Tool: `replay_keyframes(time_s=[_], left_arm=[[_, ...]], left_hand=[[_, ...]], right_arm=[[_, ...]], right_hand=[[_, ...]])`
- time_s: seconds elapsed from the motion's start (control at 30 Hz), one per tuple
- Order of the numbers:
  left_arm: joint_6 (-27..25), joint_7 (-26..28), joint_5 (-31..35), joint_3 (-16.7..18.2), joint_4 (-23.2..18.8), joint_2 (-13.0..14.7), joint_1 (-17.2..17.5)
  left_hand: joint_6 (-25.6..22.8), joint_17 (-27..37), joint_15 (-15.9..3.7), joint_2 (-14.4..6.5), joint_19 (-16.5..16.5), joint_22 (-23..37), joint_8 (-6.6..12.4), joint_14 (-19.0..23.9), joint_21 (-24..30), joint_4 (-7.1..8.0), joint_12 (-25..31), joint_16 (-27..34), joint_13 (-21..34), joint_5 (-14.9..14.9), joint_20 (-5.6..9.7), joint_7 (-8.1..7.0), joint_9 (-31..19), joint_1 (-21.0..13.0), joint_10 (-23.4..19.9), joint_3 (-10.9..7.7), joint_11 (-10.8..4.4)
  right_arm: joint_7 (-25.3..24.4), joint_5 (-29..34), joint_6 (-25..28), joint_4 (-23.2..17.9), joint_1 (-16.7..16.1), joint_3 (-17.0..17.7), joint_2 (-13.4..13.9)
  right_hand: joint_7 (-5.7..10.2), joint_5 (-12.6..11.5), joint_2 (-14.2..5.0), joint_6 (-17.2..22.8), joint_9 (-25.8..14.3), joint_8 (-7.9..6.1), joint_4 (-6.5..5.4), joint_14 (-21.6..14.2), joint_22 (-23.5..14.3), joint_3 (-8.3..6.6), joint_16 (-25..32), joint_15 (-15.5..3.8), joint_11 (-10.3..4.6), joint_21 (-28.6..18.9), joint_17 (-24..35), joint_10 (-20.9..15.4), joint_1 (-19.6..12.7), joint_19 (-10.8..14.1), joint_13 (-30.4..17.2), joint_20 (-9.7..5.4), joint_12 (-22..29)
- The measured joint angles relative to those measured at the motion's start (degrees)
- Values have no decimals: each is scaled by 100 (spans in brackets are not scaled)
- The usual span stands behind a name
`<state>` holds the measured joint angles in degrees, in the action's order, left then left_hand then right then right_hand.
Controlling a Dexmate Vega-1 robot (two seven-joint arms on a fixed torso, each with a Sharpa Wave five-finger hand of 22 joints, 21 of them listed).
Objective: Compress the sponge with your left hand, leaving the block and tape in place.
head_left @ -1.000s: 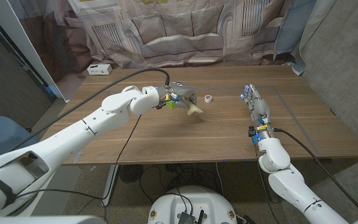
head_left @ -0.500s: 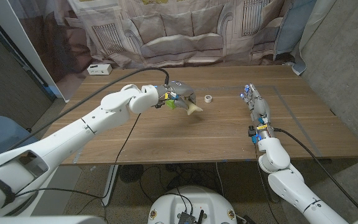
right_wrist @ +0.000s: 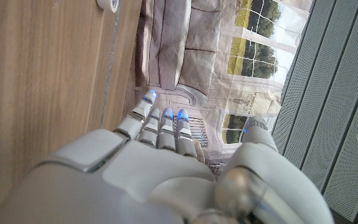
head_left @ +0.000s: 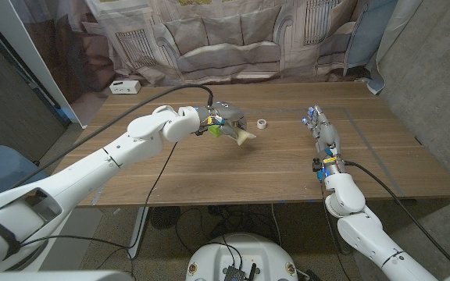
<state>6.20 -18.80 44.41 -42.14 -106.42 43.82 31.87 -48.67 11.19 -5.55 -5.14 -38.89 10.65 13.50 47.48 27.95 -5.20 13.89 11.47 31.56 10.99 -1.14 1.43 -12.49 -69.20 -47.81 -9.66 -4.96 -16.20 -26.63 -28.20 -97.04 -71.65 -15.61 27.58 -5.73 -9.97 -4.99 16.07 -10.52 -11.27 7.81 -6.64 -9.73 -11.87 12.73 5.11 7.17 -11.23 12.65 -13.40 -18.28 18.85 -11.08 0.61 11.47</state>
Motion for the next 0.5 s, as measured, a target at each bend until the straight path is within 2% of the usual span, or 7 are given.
replay_keyframes(time_s=[0.07, 0.23, 0.5], left_arm=[[8, 10, 0, -8, 8, -10, -1], [12, 32, -3, -14, 21, -28, -1], [10, 35, -14, -21, 21, -41, 8]], left_hand=[[-56, 10, -34, -1, -10, 0, 0, 42, 0, -56, -3, 51, -3, 0, 10, -39, 0, -1, -86, -20, -14], [-240, 15, -93, -120, -197, 1, -3, 285, 67, -211, 68, 133, 10, 11, 48, 9, 0, -187, -259, -175, -30], [-421, 117, -164, -167, -340, 10, 72, 541, 132, -271, 137, 320, 83, 31, 52, -15, 1, -277, -444, -235, -85]], right_arm=[[0, -2, 0, -3, -5, 3, 1], [0, -10, 0, -14, -21, 11, 7], [0, -18, 0, -23, -46, 24, 17]], right_hand=[[0, 0, 0, 0, 0, 0, 0, 0, 0, 0, 0, 0, 0, 0, 0, 0, 0, 0, 0, 0, 0], [0, 0, 0, 0, 0, 0, 0, 0, 0, 0, 0, 0, 0, 0, 0, 0, 0, 0, 0, 0, 0], [0, 0, 0, 0, 0, 0, 0, 0, 0, 0, 0, 0, 0, 0, 0, 0, 0, 0, 1, 0, 0]])
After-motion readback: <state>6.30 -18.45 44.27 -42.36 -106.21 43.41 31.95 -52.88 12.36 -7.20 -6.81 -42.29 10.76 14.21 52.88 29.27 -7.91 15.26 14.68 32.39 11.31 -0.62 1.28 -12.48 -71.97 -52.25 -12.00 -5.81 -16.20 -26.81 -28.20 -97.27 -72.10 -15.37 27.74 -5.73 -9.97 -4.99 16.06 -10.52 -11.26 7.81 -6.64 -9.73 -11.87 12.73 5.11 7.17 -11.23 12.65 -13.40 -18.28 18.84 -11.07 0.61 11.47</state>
